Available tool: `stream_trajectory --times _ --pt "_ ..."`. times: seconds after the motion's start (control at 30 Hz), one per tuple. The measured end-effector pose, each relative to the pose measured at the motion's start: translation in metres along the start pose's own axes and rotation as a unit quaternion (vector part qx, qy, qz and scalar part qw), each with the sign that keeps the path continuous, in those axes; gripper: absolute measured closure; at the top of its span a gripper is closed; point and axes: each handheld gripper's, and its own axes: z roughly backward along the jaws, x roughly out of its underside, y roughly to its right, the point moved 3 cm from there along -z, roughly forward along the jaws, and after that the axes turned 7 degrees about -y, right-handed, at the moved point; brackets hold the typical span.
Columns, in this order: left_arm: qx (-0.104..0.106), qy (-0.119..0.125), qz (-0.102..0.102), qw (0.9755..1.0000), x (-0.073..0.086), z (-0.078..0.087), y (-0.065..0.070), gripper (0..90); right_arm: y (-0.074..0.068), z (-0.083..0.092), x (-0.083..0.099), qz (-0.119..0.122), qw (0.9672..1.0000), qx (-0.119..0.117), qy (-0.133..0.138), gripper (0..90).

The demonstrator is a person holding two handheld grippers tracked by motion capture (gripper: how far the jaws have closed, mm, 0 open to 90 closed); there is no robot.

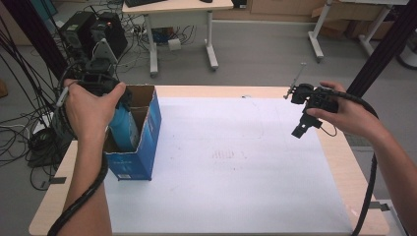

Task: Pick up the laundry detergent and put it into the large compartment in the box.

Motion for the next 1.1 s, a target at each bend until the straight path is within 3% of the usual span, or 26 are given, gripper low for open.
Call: stream_trajectory --times 0.27,1.1 --pt "0.017 -0.007 0.001 0.9998 0.002 -0.021 -0.005 37.8 -0.005 0.000 0.000 0.002 1.0000 0.007 -0.002 4.6" --pt "0.007 -0.019 -0.018 0.9996 0.005 -0.063 -0.003 37.8 -0.010 -0.010 -0.007 0.008 0.9999 0.003 -0.014 4.7"
